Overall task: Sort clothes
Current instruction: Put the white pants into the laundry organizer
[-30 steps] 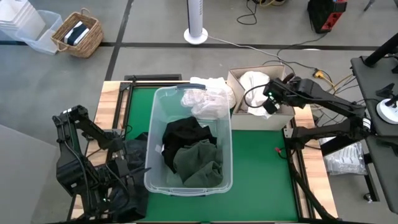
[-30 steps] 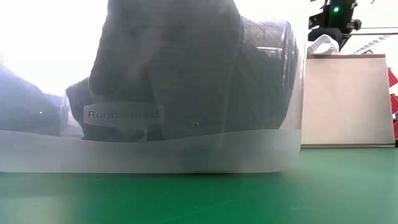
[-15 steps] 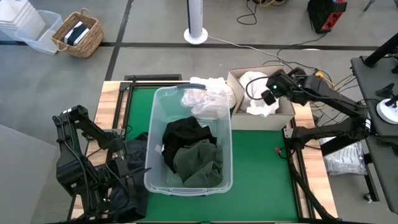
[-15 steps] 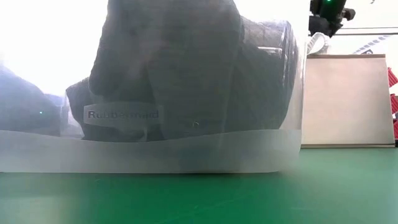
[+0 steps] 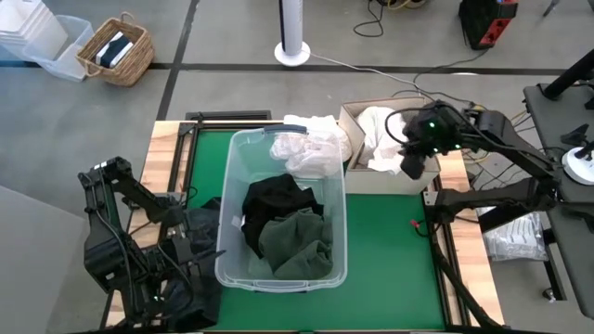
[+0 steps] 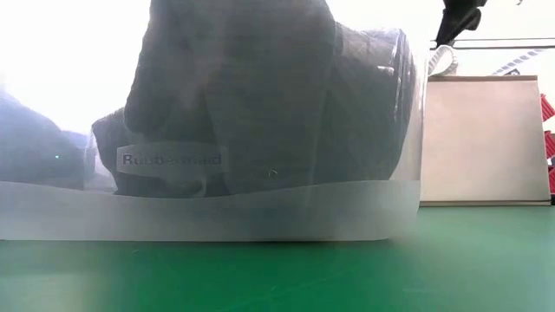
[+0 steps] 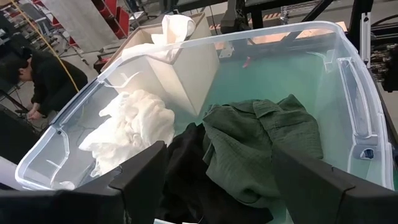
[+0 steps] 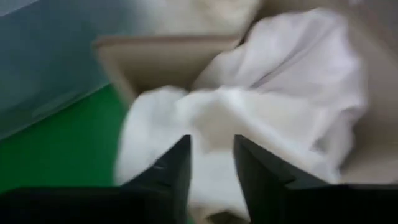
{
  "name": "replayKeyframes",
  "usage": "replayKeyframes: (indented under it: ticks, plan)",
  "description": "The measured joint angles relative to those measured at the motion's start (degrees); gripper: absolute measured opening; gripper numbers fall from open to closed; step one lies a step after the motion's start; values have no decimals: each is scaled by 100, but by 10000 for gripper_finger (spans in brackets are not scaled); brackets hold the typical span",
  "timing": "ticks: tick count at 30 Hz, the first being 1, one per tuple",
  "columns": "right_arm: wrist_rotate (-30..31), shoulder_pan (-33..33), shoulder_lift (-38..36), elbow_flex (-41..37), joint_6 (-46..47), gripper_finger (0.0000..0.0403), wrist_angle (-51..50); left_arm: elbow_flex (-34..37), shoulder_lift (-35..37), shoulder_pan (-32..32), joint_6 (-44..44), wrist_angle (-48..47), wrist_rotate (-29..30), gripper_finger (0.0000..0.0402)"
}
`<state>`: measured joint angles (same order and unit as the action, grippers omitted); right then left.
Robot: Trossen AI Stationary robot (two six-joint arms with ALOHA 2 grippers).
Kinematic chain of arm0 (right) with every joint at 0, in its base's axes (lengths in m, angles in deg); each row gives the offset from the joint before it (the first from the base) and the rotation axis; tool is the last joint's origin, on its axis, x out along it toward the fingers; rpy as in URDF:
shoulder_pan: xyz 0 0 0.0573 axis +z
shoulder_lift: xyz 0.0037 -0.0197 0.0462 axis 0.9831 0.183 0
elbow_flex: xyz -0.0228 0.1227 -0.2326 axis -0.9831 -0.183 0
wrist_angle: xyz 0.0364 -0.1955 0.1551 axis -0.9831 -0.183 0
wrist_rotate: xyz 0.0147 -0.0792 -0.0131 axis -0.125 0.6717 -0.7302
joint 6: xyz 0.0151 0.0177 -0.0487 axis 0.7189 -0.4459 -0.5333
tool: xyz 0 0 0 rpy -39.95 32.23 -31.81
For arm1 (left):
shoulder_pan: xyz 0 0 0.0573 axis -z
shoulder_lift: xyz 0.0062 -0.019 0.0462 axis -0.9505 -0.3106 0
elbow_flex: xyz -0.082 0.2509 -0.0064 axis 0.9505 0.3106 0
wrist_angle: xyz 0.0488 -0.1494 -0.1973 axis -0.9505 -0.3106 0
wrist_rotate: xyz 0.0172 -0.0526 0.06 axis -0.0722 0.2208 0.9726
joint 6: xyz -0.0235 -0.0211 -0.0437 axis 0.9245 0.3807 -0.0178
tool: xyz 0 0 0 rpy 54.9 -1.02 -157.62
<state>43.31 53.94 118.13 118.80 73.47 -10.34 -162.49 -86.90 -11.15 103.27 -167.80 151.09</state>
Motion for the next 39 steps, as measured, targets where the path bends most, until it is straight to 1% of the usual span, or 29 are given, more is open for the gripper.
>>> replayKeyframes:
  ticks: [3,4,5,9,14,17,19,21,23,26,28,31,36,39]
  plan:
    - [-428,2,-161,-21,-25,52,-302,0,0,2,0,-2,0,263]
    - [-475,2,-224,-34,-25,32,-370,0,0,0,-2,-2,0,263]
    - [-485,2,-299,-56,-19,21,-413,0,0,0,-2,-2,0,263]
    - [-519,2,-527,-179,213,14,-485,0,0,0,-2,-7,0,263]
    - [-1049,14,-614,-457,234,9,-542,0,0,0,-69,-11,0,263]
    - [-1061,55,-532,-723,331,9,-534,0,0,0,-112,-22,2,263]
    - [-860,66,-445,-923,325,9,-391,0,0,0,-127,-22,43,263]
    - [-515,63,-358,-1097,345,9,-30,0,0,0,-143,-22,133,263]
    - [-346,63,-288,-1196,330,9,425,0,0,1,-204,-22,159,263]
    - [-292,63,-203,-1229,218,9,1271,2,0,0,-280,-22,220,263]
    - [-267,61,-80,-1229,213,9,1583,2,0,-2,-278,-20,259,263]
    - [91,48,180,-1205,174,9,1611,2,0,-3,-267,-8,280,263]
    - [1226,18,723,-1277,279,9,1569,2,0,-4,-267,-2,284,263]
    - [1493,-51,1037,-1286,207,9,1589,2,0,-4,-263,-2,284,263]
